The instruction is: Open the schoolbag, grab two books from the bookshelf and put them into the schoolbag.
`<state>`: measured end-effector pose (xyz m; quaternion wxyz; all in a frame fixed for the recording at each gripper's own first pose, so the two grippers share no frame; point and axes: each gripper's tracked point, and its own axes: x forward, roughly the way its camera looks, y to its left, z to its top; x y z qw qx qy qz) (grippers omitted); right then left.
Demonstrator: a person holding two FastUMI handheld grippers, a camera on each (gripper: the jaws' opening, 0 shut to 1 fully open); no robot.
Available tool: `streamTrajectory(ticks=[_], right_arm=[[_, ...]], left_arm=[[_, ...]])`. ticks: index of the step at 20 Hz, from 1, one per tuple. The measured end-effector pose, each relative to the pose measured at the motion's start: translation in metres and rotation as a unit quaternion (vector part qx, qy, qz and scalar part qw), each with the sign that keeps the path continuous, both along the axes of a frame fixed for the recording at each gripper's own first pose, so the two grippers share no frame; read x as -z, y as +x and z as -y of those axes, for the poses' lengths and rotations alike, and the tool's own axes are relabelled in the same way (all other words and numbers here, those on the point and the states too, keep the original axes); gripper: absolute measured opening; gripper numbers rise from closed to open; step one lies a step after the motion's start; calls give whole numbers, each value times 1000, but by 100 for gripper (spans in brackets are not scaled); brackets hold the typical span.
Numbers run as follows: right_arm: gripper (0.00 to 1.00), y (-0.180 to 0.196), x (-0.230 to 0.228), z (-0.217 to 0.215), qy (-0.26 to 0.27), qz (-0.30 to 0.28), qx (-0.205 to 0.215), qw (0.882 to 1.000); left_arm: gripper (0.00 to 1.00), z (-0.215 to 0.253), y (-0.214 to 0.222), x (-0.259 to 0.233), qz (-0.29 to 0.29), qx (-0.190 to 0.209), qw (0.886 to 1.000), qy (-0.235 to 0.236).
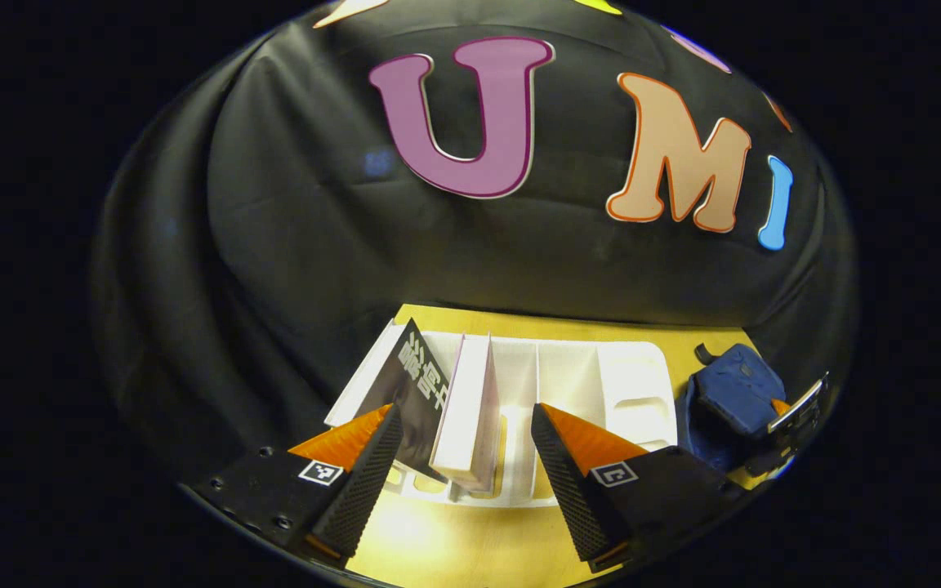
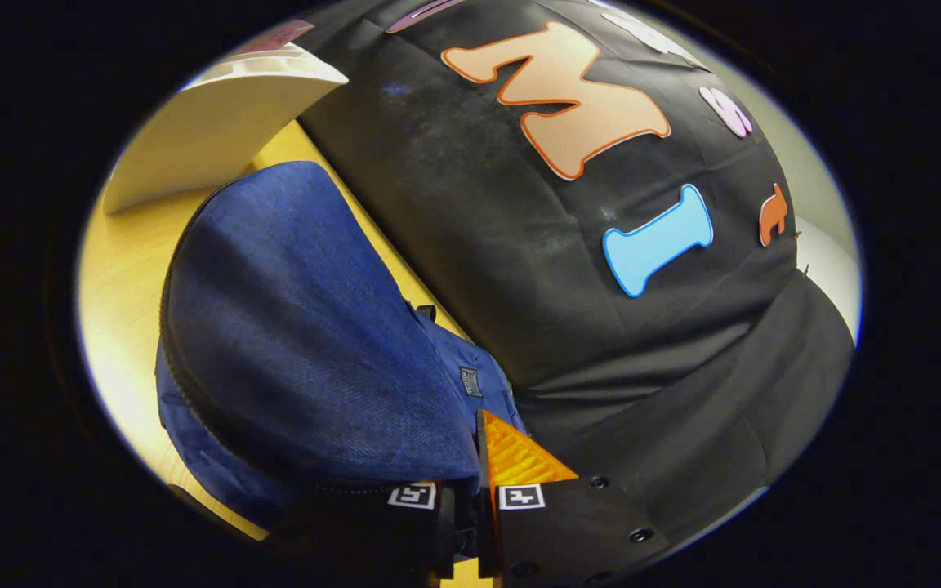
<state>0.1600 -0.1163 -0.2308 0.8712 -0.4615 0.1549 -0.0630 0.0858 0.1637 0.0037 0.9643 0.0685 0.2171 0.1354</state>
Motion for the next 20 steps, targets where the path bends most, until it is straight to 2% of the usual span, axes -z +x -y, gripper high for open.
streamTrajectory(ticks=[6,9,12,15,20], right_arm=[[11,-3,-9,4,-1,2,7,1000],[11,-3,-12,4,-4,0,9,1000],[11,-3,-17,5,-3,3,11,1000],[11,-3,-19,7,-3,5,14,1000],[11,-5,-20,6,-9,3,13,1000]], left_arm=[[93,-15,30,31,-112,3,993,-25],[93,-17,34,47,-169,-3,984,-53],[88,-17,36,67,-220,-9,972,-84],[87,-16,40,87,-261,-12,960,-102],[69,-11,50,101,-294,-8,950,-106]])
